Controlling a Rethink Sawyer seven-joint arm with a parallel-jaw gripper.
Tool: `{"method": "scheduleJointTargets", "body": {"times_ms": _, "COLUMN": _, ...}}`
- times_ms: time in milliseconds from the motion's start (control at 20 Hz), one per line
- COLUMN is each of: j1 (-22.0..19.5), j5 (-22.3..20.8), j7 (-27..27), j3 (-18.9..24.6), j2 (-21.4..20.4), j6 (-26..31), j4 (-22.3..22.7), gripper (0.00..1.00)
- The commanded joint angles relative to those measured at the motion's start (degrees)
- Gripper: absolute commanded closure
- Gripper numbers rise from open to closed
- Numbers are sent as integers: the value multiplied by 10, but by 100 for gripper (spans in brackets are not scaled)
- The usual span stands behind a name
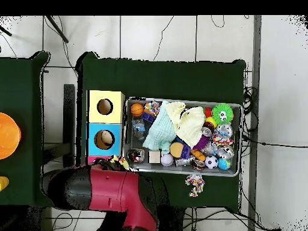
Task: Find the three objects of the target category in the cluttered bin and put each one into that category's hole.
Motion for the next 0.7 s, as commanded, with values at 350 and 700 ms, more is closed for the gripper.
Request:
{"method": "scheduleJointTargets", "body": {"times_ms": 350, "j1": 17, "j5": 40, "j7": 174, "j3": 1, "j2": 45, "j6": -56, "j4": 23, "gripper": 100}}
{"method": "scheduleJointTargets", "body": {"times_ms": 700, "j1": 22, "j5": 58, "j7": 165, "j3": 5, "j2": 48, "j6": -65, "j4": 36, "gripper": 100}}
